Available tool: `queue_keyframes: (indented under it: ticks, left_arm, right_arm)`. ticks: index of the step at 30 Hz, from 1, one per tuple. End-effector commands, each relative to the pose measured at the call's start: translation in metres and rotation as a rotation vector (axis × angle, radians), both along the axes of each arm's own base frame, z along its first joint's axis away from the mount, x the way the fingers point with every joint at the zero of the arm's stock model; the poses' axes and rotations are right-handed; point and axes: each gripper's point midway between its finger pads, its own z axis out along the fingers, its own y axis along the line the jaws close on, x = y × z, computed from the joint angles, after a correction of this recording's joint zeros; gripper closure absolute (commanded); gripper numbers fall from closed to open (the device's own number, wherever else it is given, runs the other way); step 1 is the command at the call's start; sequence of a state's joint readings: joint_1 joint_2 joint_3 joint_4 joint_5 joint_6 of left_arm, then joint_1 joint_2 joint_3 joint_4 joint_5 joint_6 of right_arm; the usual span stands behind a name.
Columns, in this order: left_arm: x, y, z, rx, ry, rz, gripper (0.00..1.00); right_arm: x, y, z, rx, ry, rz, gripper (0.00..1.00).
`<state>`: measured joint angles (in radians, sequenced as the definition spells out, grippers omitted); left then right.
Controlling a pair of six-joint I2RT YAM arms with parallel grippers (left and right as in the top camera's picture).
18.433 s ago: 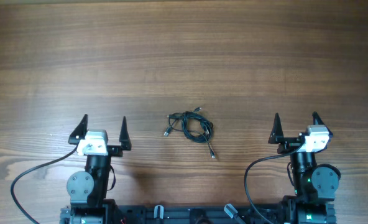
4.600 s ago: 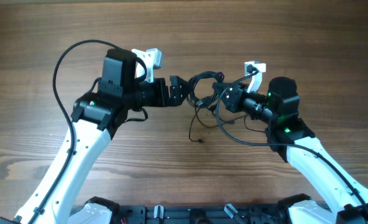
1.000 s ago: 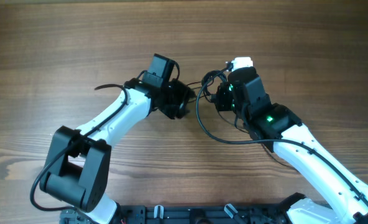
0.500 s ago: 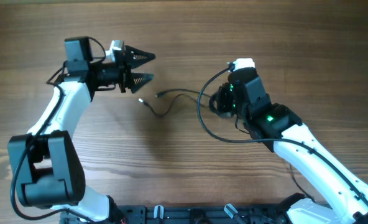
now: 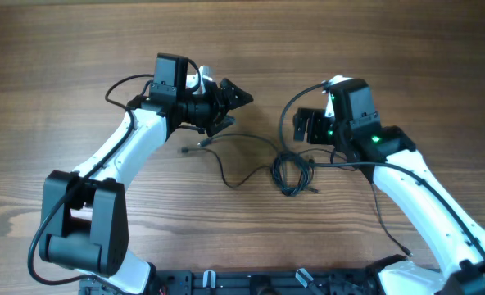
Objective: Untangle cables
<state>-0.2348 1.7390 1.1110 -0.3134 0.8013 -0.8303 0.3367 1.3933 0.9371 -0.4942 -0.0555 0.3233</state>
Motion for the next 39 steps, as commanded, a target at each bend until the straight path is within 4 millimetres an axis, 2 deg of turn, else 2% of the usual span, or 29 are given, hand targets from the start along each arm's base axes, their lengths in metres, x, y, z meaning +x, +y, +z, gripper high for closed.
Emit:
queue_keyframes:
  ticks: [1,2,3,5,6,8,10,13,15,17,19,20,24,27,31,33,35,36,37,38,39]
  left_arm:
    - [0.001,0.003,0.003,0.023,0.001,0.028,0.17]
    - [0.001,0.003,0.003,0.024,0.0,0.029,0.16]
    - [0.001,0.003,0.003,0.027,-0.001,0.031,0.16]
    - [0.002,0.003,0.002,0.029,-0.001,0.033,0.13]
    - [0.002,0.004,0.002,0.036,-0.003,0.038,0.12]
    - [0.003,0.006,0.0,0.048,-0.002,0.047,0.1]
    - [0.004,0.007,-0.001,0.053,-0.002,0.05,0.08]
    - [0.001,0.007,-0.003,0.057,0.012,0.05,0.07]
    - [-0.001,0.01,-0.007,0.076,0.029,0.059,0.04]
    - [-0.001,0.011,-0.008,0.081,0.031,0.062,0.01]
    - [-0.001,0.011,-0.008,0.082,0.033,0.059,0.01]
    - [-0.001,0.012,-0.008,0.083,0.034,0.06,0.01]
    - [0.002,0.02,-0.004,0.046,0.042,0.07,0.01]
    - [0.001,0.025,0.007,-0.019,0.019,0.028,0.03]
    - [-0.005,0.03,0.031,-0.142,-0.077,-0.082,0.05]
    - [-0.008,0.034,0.045,-0.201,-0.133,-0.129,0.06]
    - [-0.012,0.036,0.059,-0.244,-0.205,-0.175,0.07]
    - [-0.013,0.037,0.064,-0.246,-0.225,-0.182,0.06]
    - [-0.014,0.037,0.067,-0.245,-0.24,-0.186,0.06]
    - [-0.016,0.035,0.071,-0.235,-0.291,-0.213,0.07]
    - [-0.019,0.03,0.075,-0.22,-0.372,-0.261,0.1]
  right_arm:
    - [-0.025,0.025,-0.014,0.071,0.098,0.195,0.0]
    - [-0.032,0.019,-0.02,0.098,0.173,0.082,0.0]
    - [-0.044,0.007,-0.029,0.125,0.285,-0.113,0.0]
    - [-0.092,-0.009,-0.046,0.168,0.562,-0.483,0.0]
    - [-0.108,-0.012,-0.052,0.163,0.635,-0.592,0.0]
    - [-0.125,-0.011,-0.063,0.168,0.697,-0.707,0.0]
    - [-0.132,-0.006,-0.079,0.201,0.712,-0.793,0.03]
    - [-0.139,-0.007,-0.104,0.241,0.72,-0.942,0.2]
    - [-0.137,-0.008,-0.114,0.266,0.71,-1.001,0.28]
    - [-0.123,0.001,-0.124,0.325,0.672,-0.955,0.47]
    - [-0.121,0.008,-0.127,0.348,0.694,-0.935,0.55]
    - [-0.118,0.01,-0.128,0.348,0.689,-0.911,0.65]
    - [-0.105,0.02,-0.124,0.362,0.634,-0.752,0.96]
    - [-0.088,0.036,-0.114,0.368,0.528,-0.461,0.96]
    - [-0.06,0.059,-0.08,0.355,0.301,-0.01,0.96]
    - [-0.051,0.063,-0.061,0.363,0.243,0.084,0.96]
    - [-0.044,0.071,-0.032,0.477,0.227,0.127,0.96]
    - [-0.044,0.076,-0.016,0.578,0.253,0.135,0.96]
    - [-0.05,0.085,-0.001,0.67,0.262,0.217,0.96]
    - [-0.058,0.092,0.01,0.702,0.221,0.356,0.96]
    - [-0.063,0.093,0.01,0.643,0.124,0.508,0.96]
